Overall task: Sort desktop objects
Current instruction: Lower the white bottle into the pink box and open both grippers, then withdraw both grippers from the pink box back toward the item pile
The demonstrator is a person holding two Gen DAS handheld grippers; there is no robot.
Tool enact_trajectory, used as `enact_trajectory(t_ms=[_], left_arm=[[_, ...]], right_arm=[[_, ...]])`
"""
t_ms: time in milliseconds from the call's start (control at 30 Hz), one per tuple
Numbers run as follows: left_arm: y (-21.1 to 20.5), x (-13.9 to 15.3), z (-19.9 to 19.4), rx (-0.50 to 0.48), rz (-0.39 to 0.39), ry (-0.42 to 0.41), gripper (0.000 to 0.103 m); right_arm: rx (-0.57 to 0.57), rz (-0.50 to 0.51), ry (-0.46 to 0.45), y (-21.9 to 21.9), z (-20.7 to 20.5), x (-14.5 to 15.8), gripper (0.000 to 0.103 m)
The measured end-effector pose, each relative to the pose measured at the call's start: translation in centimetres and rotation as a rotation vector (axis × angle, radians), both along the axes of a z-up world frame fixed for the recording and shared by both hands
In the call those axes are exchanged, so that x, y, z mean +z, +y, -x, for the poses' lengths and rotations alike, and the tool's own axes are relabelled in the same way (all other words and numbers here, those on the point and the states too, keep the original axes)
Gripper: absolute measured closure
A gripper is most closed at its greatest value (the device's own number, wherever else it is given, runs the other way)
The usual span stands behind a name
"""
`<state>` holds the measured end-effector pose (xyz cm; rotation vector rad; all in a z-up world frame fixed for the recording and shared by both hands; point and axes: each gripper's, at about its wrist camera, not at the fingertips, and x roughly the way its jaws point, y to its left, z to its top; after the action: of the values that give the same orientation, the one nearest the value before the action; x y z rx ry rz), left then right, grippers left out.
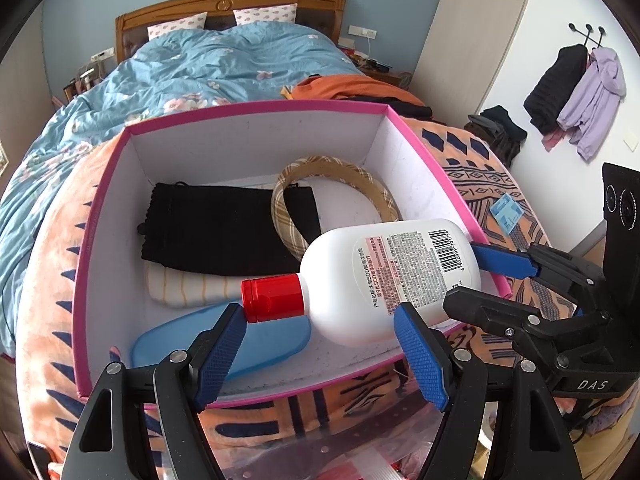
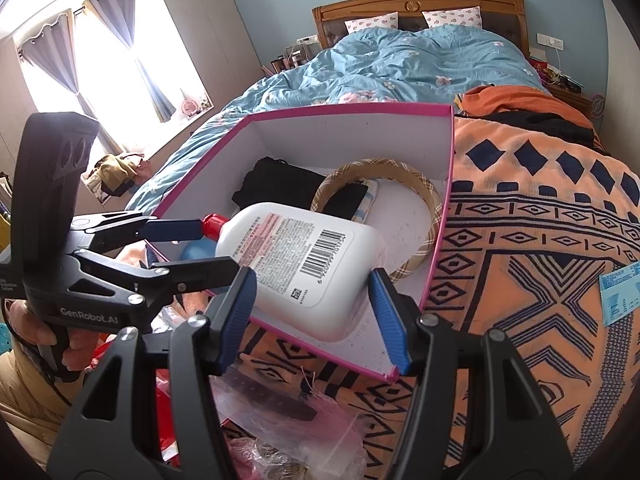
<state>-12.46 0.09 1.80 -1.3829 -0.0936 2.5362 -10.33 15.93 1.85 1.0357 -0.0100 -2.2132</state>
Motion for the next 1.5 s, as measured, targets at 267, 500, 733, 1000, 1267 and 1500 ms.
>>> enact_trajectory(t_ms=[267,500,733,1000,1267,1500], left_arm=[[-0.1,-0.7,0.5,-0.002,-0.006,-0.03,0.026],[-0.1,-1.4,0.7,-0.006,-0.016,-0.061,0.026],[-0.2,-1.7,1.2,-0.01,-0.028,-0.077,0.026],[-0.3,-1.9,1.3,-0.016,-0.037,-0.083,0.026],[-0.1,-1.7,1.2,-0.031,-0.039,-0.078,0.026],[-0.5,-1.6,0.8,-0.013,-0.023,-0.054,0.026]], right_arm=[[0.007,-0.025,-0.005,-0.2,0.0,-0.3,0.042],[0.015,-0.07,-0.005,-0.6,0.0,-0.3,0.042],[0.022,-0.116,-0.014,-1.1,0.1,-0.4,0.042],[0.006,-0.127,-0.028,-1.3,0.3,-0.4,0.042],[-0.015,-0.094,-0.018,-0.6,0.5,0.2,0.042],[-0.015,-0.043,-0.022,0.2,0.4,0.2,0.042]])
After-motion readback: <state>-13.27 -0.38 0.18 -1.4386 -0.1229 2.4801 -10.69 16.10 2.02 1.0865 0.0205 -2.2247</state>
